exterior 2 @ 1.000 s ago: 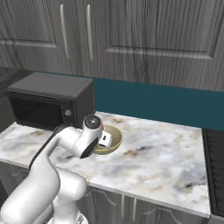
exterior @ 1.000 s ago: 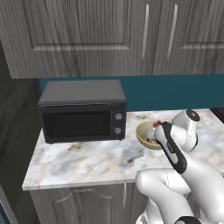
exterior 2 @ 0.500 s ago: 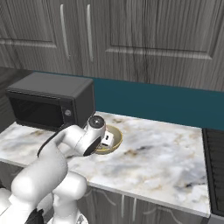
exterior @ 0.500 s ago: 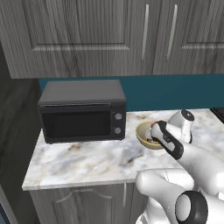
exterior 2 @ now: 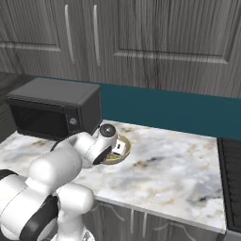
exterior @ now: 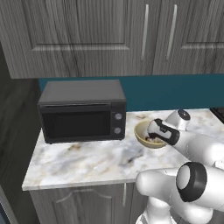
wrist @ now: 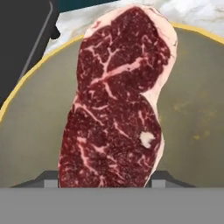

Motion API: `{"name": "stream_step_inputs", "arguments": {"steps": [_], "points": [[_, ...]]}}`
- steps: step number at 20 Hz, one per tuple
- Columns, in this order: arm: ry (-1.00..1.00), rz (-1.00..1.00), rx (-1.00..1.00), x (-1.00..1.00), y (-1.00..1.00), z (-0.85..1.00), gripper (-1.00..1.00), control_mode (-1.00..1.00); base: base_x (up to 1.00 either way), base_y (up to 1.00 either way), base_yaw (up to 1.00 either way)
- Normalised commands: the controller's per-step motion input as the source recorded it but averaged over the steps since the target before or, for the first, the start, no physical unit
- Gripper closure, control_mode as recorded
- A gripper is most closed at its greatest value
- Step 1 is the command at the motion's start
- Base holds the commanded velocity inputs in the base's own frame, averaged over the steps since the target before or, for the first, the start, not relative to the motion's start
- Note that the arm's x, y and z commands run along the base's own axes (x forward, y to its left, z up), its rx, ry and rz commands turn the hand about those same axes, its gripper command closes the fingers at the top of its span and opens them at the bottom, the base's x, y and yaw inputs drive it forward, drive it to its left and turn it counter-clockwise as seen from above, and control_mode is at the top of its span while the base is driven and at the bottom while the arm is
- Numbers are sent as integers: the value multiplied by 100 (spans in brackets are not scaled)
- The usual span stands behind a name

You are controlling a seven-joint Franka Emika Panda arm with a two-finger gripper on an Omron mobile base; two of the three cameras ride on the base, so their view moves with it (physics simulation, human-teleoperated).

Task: Take the steak, mushroom, and squash from the freezer and place them in the bowl on the counter.

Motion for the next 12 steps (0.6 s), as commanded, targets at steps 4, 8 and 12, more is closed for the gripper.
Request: {"name": "stream_step_inputs", "arguments": {"steps": [4,8,12], "points": [[0,0,0,23,-4,-15,-100,-100,0,0,0],[0,0,1,1,-5,-9,-100,-100,0,0,0],[-4,0,0,-8,0,0,-100,-100,0,0,0]]}}
